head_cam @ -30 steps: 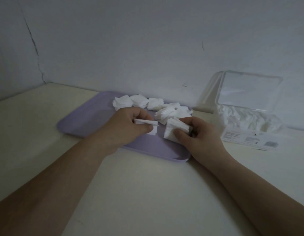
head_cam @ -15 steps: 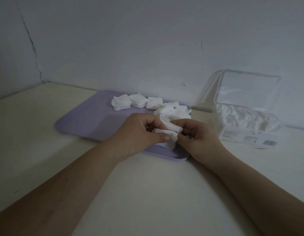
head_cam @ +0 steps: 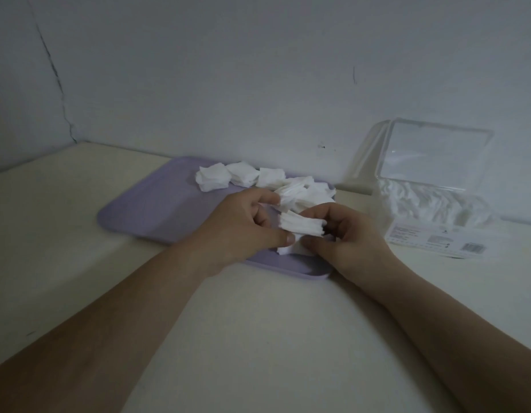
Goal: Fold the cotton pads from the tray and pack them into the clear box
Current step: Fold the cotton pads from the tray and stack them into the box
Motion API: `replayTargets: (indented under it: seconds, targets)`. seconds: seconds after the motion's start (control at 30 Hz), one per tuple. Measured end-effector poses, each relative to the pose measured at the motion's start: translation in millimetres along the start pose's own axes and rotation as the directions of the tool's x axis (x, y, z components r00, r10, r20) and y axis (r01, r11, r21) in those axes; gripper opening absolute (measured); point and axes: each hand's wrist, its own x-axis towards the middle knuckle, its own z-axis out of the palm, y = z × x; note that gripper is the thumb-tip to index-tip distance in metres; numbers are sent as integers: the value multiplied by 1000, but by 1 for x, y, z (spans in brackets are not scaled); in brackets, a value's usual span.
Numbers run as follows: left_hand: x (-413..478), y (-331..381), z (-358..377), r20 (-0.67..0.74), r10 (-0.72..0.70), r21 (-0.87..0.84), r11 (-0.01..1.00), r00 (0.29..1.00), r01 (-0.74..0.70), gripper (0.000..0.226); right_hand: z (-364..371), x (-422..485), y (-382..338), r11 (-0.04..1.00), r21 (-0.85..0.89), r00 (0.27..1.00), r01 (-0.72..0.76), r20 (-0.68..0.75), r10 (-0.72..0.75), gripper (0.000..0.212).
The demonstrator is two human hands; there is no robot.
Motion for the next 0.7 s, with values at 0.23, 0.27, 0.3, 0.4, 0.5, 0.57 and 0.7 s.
replayTargets:
  seconds: [0.23,0.27,0.3,0.4,0.5,0.57,0.7]
  targets:
    - [2,-6,4,37,31,-46,999,999,-29,19,5,-1,-2,978,-198,998,64,-2,-65,44]
    - [2,-7,6,34,36,-53,998,999,-34,21,5,-1,-3,963,-257,996,82,37,-76,45]
    - [2,-8,8,34,46,-42,998,998,-45,21,5,-1,-2,948,-304,995,96,68,-79,46]
    - [2,-7,12,40,76,14,997,996,-76,21,6,-2,-3,955,-287,997,71,35,-64,43]
    - [3,-9,12,-82,46,47,998,996,-43,25,5,-1,-6,966,-258,983,22,-168,-67,30]
    - [7,-11,12,-164,23,106,994,986,-6,20,3,-1,-8,979,-201,957,-35,-288,-25,27]
    - [27,-5,15,-123,198,379,915,972,-139,21,-1,1,-6,990,-115,919,-83,-392,32,23]
